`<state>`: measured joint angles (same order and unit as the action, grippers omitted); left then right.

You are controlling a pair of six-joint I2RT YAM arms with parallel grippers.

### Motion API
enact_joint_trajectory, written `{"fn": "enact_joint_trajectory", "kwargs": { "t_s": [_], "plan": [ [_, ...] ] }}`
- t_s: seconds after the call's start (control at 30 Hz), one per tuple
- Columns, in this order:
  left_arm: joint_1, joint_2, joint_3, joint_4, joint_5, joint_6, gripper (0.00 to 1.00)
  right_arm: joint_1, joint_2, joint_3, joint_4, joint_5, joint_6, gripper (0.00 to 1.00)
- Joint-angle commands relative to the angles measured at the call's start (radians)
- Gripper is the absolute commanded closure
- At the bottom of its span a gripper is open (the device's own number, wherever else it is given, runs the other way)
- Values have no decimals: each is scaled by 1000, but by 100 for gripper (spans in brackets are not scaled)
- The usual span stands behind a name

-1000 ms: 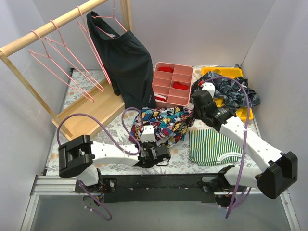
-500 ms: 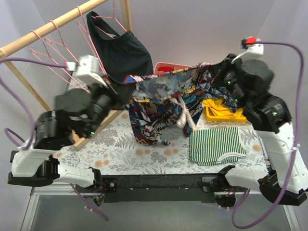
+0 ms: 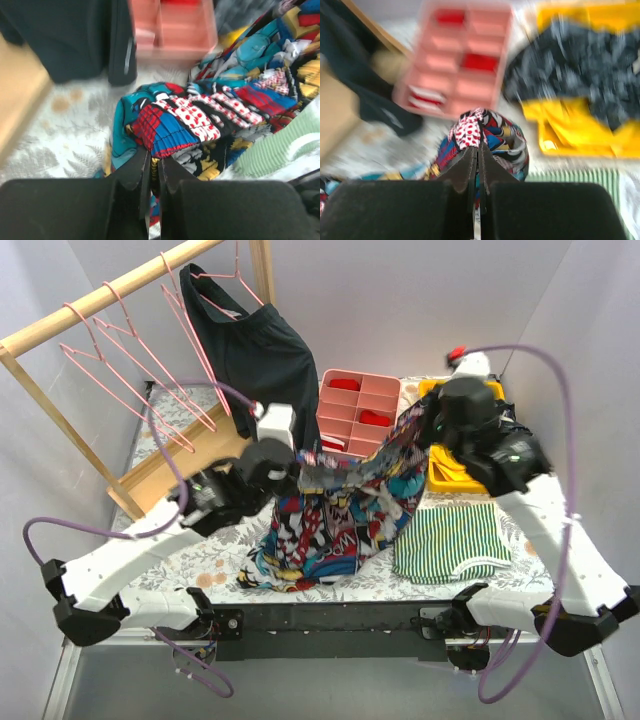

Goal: Place the shorts on the hanger

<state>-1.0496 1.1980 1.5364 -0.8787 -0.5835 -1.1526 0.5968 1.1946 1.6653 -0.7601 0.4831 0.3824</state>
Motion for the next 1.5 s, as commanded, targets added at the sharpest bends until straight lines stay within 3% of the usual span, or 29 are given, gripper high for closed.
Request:
{"fn": "enact_joint_trajectory", "kwargs": {
  "t_s": [0.0, 0.1, 0.17, 0.2, 0.3, 0.37, 0.43, 0.47, 0.57, 0.67, 0.7, 0.8, 0.93, 1.0, 1.07, 1.1, 1.27, 1.4, 1.47],
  "plan": [
    [95, -117, -453, 220, 330, -148, 100, -48, -24, -283, 5, 11, 32, 99],
    [96, -117, -663, 398, 425, -202, 100, -84, -6, -488, 90, -102, 44, 99],
    [97, -123, -719, 492, 442, -214, 100, -94, 13, -573, 129, -155, 46, 99],
    [96, -124, -725, 501, 450, -208, 95, -95, 22, -584, 131, -164, 47, 99],
    [96, -161, -667, 482, 479, -136, 67, -97, 37, -585, 128, -187, 41, 97],
    [97, -187, -609, 451, 502, -81, 52, -95, 27, -582, 137, -207, 36, 76],
    [97, -221, -490, 394, 504, -76, 47, -95, 7, -579, 143, -213, 35, 55],
    [97, -232, -443, 383, 505, -81, 44, -97, 0, -578, 143, -216, 35, 49],
    [97, -244, -246, 376, 469, -116, 43, -95, -23, -578, 145, -227, 35, 43],
    [97, -146, 26, 249, 181, -87, 43, -95, -41, -587, 162, -242, 39, 38],
    [97, -67, 91, 168, -14, -41, 43, -97, -43, -587, 166, -253, 38, 37],
    [108, 21, 296, 139, -299, 56, 40, -97, -27, -573, 168, -281, 30, 37],
    [155, 106, 401, 289, -458, 316, 36, -95, -13, -565, 162, -297, 23, 37],
    [244, 159, 471, 290, -470, 358, 36, -97, -18, -572, 173, -316, 16, 37],
    [325, 246, 559, 157, -386, 283, 35, -95, -18, -578, 182, -327, 10, 37],
    [418, 268, 621, 121, -296, 254, 35, -97, -17, -578, 185, -337, 9, 37],
    [617, 348, 663, 101, -167, 202, 36, -95, -7, -569, 180, -356, 0, 38],
    [712, 471, 781, 21, -119, 171, 40, -95, -10, -572, 186, -370, -4, 38],
    [735, 491, 769, 41, -93, 169, 42, -95, -10, -575, 186, -373, -7, 38]
  ]
}}
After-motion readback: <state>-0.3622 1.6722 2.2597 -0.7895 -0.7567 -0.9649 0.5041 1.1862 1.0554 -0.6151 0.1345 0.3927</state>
